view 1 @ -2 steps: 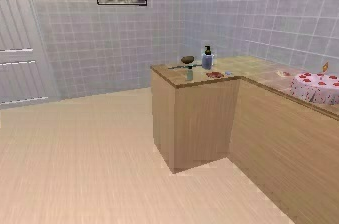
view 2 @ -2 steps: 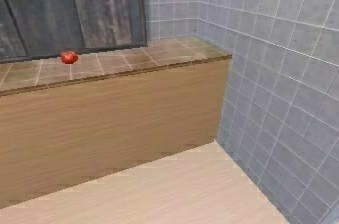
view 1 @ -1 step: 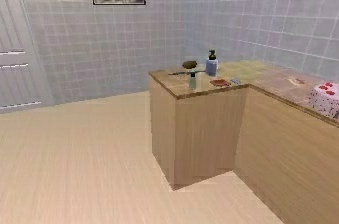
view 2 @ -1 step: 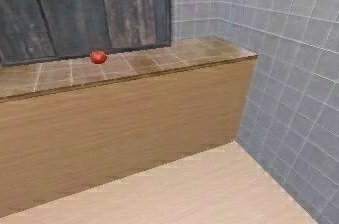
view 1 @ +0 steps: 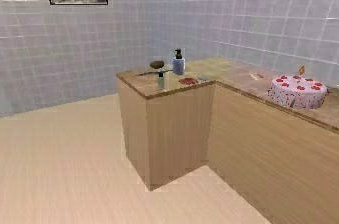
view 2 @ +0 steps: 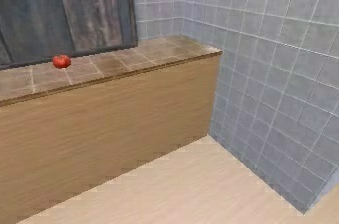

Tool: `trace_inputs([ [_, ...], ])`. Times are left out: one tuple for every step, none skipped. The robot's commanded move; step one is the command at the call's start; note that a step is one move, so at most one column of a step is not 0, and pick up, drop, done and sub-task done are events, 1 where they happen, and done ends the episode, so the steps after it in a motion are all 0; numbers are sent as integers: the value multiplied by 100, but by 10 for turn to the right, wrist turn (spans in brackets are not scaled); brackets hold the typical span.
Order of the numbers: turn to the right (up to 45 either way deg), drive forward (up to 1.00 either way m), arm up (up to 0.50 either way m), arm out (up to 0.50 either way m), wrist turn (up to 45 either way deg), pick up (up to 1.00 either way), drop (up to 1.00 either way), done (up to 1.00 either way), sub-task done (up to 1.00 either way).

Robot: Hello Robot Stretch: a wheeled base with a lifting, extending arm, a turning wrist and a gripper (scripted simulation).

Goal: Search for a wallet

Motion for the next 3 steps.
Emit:
trace_inputs([
  [0,60,0,0,0,0,0,0,0],
  [90,0,0,0,0,0,0,0,0],
  [0,0,0,0,0,0,0,100,0],
])
